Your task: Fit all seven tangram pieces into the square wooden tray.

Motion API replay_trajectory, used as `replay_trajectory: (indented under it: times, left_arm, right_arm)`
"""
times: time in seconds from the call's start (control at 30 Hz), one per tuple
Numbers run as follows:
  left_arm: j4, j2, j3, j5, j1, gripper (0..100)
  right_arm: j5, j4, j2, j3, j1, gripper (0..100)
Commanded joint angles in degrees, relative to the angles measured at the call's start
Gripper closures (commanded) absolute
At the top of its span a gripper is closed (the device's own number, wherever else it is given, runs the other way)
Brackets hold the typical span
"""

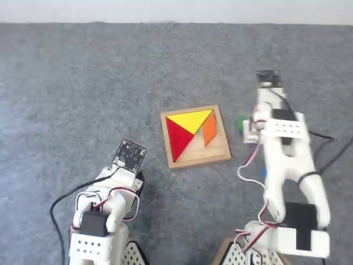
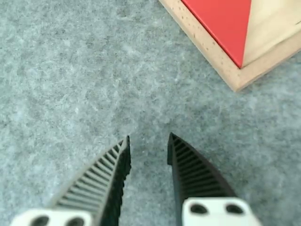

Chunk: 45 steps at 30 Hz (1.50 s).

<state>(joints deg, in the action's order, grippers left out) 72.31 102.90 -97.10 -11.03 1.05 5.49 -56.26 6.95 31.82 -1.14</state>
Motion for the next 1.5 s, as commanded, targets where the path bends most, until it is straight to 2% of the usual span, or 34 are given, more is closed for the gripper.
replay_trajectory:
  times: [0.0, 0.13, 0.2, 0.3, 0.47, 0.57, 0.8, 1.0, 1.3, 1.47]
  left_arm:
    - [0.18, 1.23, 0.66, 0.44, -0.09, 88]
    - [0.18, 1.23, 0.66, 0.44, -0.09, 88]
    - [0.18, 1.23, 0.66, 0.44, -0.09, 88]
    - [0.18, 1.23, 0.66, 0.44, 0.0, 88]
    - [0.18, 1.23, 0.66, 0.44, -0.09, 88]
    - [0.18, 1.23, 0.66, 0.44, -0.09, 88]
    - [0.18, 1.23, 0.66, 0.44, -0.09, 88]
    - [0.18, 1.23, 0.66, 0.44, -0.09, 88]
    - [0.18, 1.23, 0.66, 0.44, -0.09, 88]
    - [0.18, 1.23, 0.66, 0.44, -0.09, 88]
  right_arm:
    - [-0.53, 0.4, 3.47, -1.23, -5.58, 62.6]
    - [-2.73, -4.26, 3.47, -5.89, -11.03, 62.6]
    - [-5.63, -6.64, 3.47, -6.42, -9.45, 62.6]
    - [-5.98, -7.43, 3.47, -6.42, -5.93, 62.6]
    - [-6.15, -6.46, 3.03, -5.89, -5.67, 62.6]
    - [-5.63, -1.45, 0.48, -4.92, -7.43, 62.6]
    - [6.51, 0.22, -12.0, -10.55, -10.42, 62.8]
    - [8.97, -4.09, -16.48, -14.33, -11.74, 74.9]
    - [8.62, -2.86, -19.03, -13.63, -12.35, 76.2]
    - [8.53, -2.68, -19.12, -13.8, -12.53, 85.7]
